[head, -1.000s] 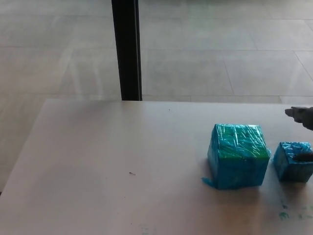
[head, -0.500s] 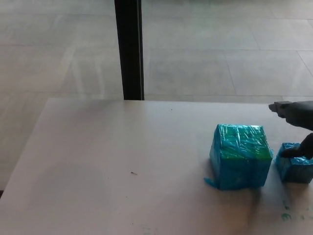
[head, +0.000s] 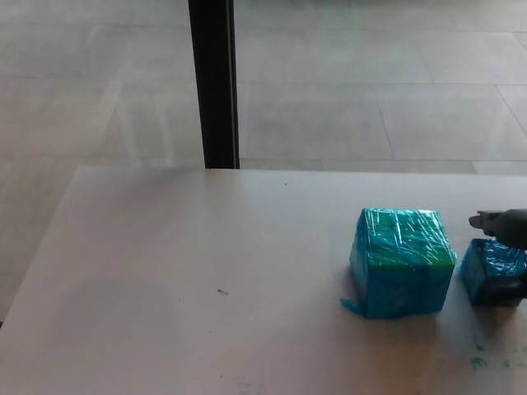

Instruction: The robot uses its right hand to pick up the small cube kept on the middle on the desk and place it on the bigger cube kept next to it

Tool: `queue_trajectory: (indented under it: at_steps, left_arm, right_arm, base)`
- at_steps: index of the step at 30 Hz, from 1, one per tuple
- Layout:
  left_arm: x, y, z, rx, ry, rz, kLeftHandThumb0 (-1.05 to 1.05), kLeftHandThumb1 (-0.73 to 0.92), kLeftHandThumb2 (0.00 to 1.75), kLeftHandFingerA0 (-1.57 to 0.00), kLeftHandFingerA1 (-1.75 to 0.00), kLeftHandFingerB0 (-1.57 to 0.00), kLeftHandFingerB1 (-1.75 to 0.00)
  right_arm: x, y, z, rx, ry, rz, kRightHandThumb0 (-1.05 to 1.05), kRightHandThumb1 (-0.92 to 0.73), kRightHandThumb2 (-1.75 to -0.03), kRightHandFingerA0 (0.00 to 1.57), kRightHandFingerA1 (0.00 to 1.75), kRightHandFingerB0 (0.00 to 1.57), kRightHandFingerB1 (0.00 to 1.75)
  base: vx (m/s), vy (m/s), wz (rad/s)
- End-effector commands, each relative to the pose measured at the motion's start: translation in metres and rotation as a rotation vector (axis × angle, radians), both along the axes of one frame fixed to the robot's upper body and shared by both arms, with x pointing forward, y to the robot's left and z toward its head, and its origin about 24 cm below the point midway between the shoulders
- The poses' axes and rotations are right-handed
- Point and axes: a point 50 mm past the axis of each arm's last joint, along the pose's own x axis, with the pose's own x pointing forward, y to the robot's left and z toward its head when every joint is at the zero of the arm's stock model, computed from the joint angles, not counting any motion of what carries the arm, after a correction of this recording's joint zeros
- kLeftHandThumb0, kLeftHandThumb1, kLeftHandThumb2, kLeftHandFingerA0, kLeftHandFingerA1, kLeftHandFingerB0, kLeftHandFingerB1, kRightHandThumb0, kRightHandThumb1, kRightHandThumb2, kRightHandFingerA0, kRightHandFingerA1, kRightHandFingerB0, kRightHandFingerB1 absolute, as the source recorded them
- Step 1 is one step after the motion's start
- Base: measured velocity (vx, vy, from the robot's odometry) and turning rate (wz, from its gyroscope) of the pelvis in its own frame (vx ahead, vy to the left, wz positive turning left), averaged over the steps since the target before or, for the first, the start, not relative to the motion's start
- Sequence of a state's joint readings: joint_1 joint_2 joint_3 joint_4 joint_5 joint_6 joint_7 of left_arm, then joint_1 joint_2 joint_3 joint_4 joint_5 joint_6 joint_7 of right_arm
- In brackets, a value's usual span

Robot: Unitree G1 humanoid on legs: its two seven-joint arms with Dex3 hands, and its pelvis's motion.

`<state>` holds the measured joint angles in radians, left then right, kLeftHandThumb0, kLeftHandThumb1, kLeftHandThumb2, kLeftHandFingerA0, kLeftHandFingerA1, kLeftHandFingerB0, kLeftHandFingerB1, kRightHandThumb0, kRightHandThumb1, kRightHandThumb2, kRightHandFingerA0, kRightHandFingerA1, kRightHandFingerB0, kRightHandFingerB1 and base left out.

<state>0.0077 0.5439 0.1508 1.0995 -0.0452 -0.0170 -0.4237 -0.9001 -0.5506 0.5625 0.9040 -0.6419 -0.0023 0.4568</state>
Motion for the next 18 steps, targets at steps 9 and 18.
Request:
queue_trajectory:
  at_steps: [9,18]
  left_arm:
    - [0.002,0.006,0.008,0.029,0.0,-0.053,-0.93,0.63,1.05,-0.23,-0.67,-0.16,-0.53]
    - [0.009,0.006,0.011,0.037,-0.015,-0.049,-0.93,0.64,1.06,-0.29,-0.7,-0.21,-0.55]
  right_arm:
    - [-0.002,0.02,-0.023,0.031,0.062,0.014,-0.72,-0.43,-0.55,0.0,0.12,0.04,0.33]
    - [-0.026,-0.016,-0.053,-0.216,0.163,0.04,-0.4,-0.35,-0.68,0.0,0.22,0.05,0.39]
  base:
    - [0.0,0.0,0.0]
    - [0.0,0.0,0.0]
